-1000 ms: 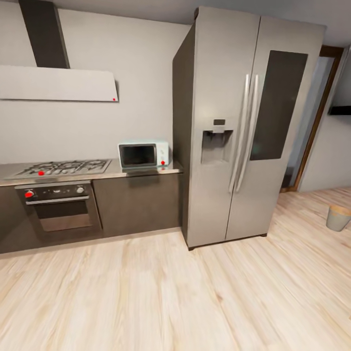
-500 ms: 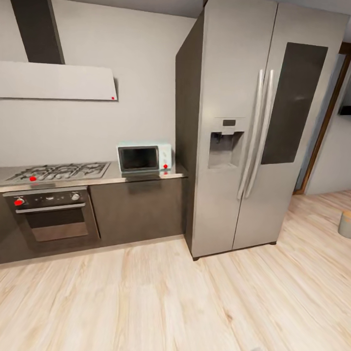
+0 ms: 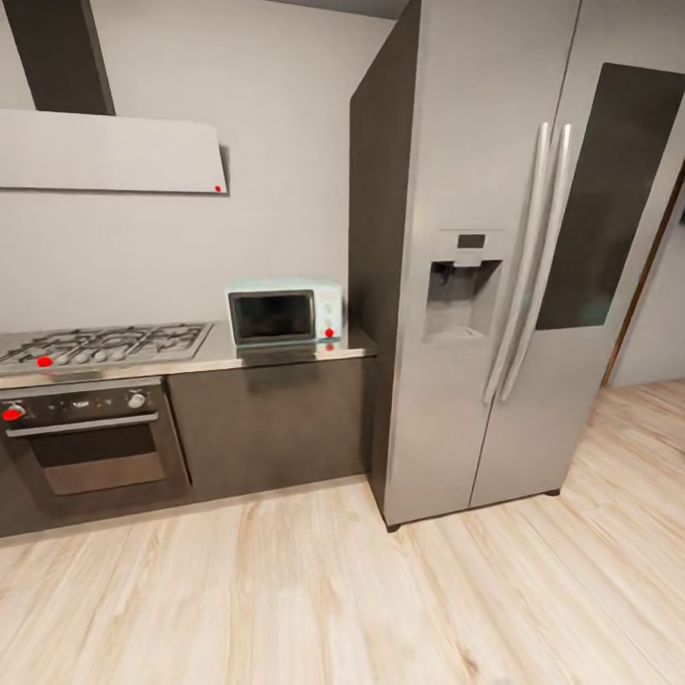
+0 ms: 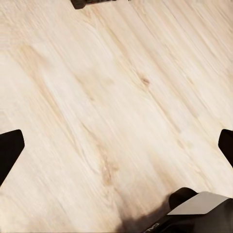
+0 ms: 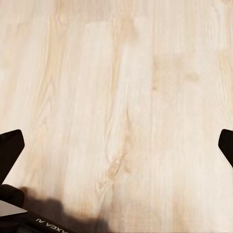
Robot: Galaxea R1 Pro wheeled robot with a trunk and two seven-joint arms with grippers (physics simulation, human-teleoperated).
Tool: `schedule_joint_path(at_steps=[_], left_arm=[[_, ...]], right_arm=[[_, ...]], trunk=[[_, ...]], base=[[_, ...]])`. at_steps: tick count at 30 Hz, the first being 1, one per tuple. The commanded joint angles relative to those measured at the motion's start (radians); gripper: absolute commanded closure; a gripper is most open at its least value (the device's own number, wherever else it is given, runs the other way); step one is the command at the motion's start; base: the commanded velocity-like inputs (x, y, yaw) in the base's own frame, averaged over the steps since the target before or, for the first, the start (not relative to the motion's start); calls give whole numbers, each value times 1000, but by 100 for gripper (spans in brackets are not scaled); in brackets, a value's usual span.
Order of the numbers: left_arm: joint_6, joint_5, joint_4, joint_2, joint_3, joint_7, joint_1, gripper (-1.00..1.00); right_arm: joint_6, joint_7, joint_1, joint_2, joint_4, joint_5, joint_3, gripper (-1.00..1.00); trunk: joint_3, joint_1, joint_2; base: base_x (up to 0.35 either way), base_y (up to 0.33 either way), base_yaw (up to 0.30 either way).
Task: Put the three can of soda from the living room inside the tash can in the kitchen.
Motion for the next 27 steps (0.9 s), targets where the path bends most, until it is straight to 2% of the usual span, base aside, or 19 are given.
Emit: schedule_joint_path(at_steps=[1, 14, 27], left_arm=[[0, 0, 0, 0, 0, 0, 0, -100], [0, 0, 0, 0, 0, 0, 0, -100], [-1, 0, -2, 0, 6, 0, 0, -100]], right_arm=[[0, 0, 0, 0, 0, 0, 0, -100], [0, 0, 0, 0, 1, 0, 0, -100], [0, 0, 0, 0, 1, -1, 0, -100]], trunk=[[0, 0, 0], [0, 0, 0], [0, 0, 0]], base=[[347, 101, 0], [335, 98, -8], [54, 15, -217]])
